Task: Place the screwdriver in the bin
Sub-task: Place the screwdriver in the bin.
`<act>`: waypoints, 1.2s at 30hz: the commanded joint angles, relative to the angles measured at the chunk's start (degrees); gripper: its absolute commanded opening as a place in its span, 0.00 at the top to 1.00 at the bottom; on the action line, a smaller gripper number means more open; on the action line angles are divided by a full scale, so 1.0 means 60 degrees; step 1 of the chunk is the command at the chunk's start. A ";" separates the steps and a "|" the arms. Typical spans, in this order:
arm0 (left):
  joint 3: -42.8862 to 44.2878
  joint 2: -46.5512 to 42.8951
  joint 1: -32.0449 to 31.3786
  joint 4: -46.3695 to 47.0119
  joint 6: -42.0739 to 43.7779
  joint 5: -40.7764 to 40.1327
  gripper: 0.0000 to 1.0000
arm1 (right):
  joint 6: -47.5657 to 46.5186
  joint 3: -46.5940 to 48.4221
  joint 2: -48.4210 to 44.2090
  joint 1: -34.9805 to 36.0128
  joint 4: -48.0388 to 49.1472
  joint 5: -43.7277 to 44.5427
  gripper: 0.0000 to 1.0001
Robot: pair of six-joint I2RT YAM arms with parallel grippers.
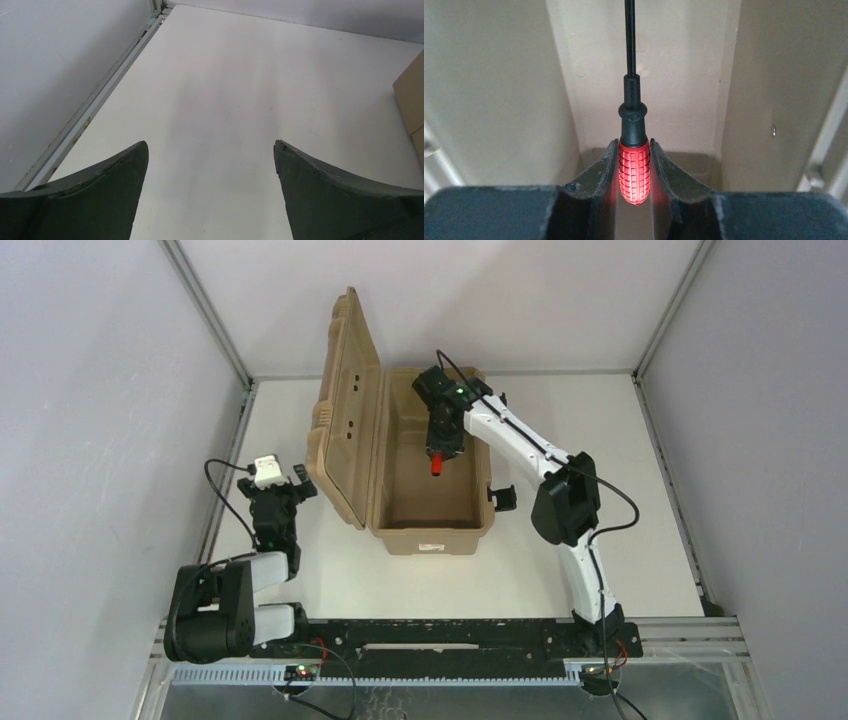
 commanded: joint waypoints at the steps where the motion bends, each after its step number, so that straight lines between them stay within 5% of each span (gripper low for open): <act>1: 0.0048 -0.0046 0.0016 0.0281 0.0132 -0.0010 0.00 | 0.0105 0.0397 0.0418 0.0065 -0.0217 0.0556 0.86; 24: 0.0059 -0.0033 0.0016 0.0281 0.0140 -0.0017 0.00 | -0.0424 -0.0108 0.2031 0.0117 0.0823 -0.0078 0.86; 36: 0.0043 -0.0040 0.0016 0.0281 0.0132 -0.0010 0.00 | -0.0623 -0.0457 0.2334 0.0126 0.1010 -0.0144 0.74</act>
